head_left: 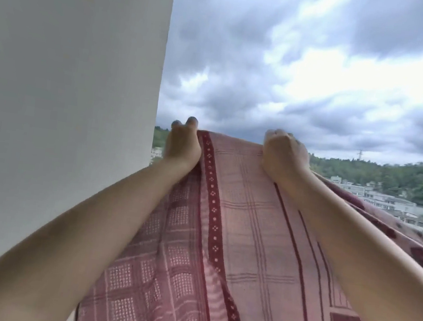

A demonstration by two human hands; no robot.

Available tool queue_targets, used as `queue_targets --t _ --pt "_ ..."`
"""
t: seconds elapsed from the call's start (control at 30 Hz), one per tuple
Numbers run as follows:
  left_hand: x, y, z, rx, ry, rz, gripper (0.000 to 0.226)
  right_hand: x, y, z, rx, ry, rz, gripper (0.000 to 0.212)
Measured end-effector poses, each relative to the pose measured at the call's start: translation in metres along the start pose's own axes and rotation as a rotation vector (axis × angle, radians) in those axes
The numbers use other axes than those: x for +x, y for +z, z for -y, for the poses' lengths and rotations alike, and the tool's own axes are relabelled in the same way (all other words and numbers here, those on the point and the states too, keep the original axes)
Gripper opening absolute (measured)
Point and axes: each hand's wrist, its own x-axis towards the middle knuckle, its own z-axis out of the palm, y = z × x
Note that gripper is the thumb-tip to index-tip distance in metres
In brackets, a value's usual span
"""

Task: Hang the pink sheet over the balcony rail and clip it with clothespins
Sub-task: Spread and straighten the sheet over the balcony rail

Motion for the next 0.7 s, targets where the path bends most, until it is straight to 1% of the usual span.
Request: queue_targets --t 0.03,0.07,0.1,0.17,0.2,0.23,0.27,0.3,0.4,0.43,0.5,0.57,0.6,0.63,0.7 --pt "0.008 0.012 -0.008 -0.001 0.009 0.053 0.022 0.008 0.005 -0.007 -0.009 0.051 0.025 0.030" --pt "0.011 0.023 -0.013 0.023 0.028 0.159 0.024 0.011 0.011 -0.013 -0.032 0.055 0.105 0.030" --pt "0.008 0.035 -0.014 0.077 0.042 0.316 0.028 0.008 0.020 -0.017 -0.064 0.005 0.249 0.030" --pt "-0.009 0.053 -0.005 0.251 0.052 0.663 0.044 -0.012 0.033 -0.021 -0.069 -0.128 0.646 0.030" --pt "-0.018 0.057 0.003 0.338 0.082 0.791 0.044 -0.024 0.036 -0.021 -0.043 -0.172 0.806 0.034" --pt "-0.025 0.056 0.009 0.388 0.124 0.869 0.035 -0.035 0.034 -0.022 0.006 -0.210 0.895 0.038" --pt "-0.031 0.051 0.014 0.380 0.160 0.889 0.022 -0.045 0.027 -0.022 0.071 -0.255 0.916 0.039" --pt "-0.036 0.041 0.017 0.339 0.184 0.861 0.018 -0.056 0.018 -0.022 0.147 -0.300 0.905 0.039" --pt "-0.060 0.002 0.015 0.193 0.282 0.644 0.039 -0.084 -0.007 -0.022 0.425 -0.373 0.826 0.031" --pt "-0.073 -0.010 0.016 0.121 0.319 0.601 0.041 -0.093 -0.010 -0.020 0.457 -0.404 0.776 0.029" --pt "-0.103 -0.031 0.020 0.032 0.404 0.540 0.041 -0.108 -0.008 -0.020 0.439 -0.472 0.599 0.029" --pt "-0.131 -0.044 0.031 0.092 0.529 0.411 0.041 -0.119 -0.002 -0.019 0.371 -0.534 0.393 0.031" --pt "-0.141 -0.047 0.039 0.177 0.588 0.303 0.042 -0.123 0.001 -0.020 0.350 -0.545 0.307 0.032" --pt "-0.152 -0.050 0.046 0.272 0.601 0.200 0.044 -0.127 0.004 -0.021 0.347 -0.540 0.237 0.032" --pt "-0.174 -0.050 0.059 0.365 0.504 0.061 0.053 -0.136 0.010 -0.021 0.358 -0.534 0.072 0.030"
